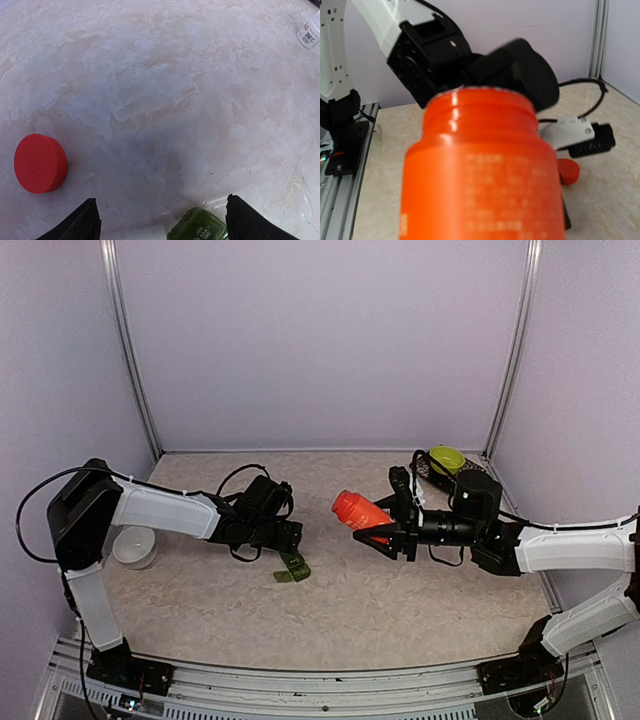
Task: Sort the pills into containers
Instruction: Adjust the pill container at the center of the board.
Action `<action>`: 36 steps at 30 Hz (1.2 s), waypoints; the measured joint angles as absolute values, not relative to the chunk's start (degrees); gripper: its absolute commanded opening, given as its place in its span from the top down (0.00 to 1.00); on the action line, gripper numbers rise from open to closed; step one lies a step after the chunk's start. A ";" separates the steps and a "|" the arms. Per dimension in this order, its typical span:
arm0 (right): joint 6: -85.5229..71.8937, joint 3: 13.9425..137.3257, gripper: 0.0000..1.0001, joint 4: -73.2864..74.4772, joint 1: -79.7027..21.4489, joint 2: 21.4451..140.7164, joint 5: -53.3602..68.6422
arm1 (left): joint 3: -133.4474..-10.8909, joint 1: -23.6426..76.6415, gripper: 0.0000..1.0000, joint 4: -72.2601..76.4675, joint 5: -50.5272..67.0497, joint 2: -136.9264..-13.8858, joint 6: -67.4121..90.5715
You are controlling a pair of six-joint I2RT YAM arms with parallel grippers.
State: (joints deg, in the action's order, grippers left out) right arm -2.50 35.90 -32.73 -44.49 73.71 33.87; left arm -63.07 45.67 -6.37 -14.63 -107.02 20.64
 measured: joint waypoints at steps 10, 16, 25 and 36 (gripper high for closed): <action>-2.68 36.53 0.99 -32.47 -44.49 73.80 34.83 | -58.04 45.01 0.19 -4.03 -15.49 -101.51 23.59; -2.72 36.62 0.98 -32.18 -45.17 74.00 35.20 | -56.36 44.58 0.20 -3.36 -13.87 -101.56 23.77; -2.79 36.62 0.98 -30.94 -45.76 74.00 35.24 | -50.92 42.22 0.23 4.60 -4.10 -101.56 23.83; -2.85 36.62 0.98 -30.04 -46.41 74.00 35.16 | -47.00 37.69 0.28 16.12 6.83 -102.00 23.38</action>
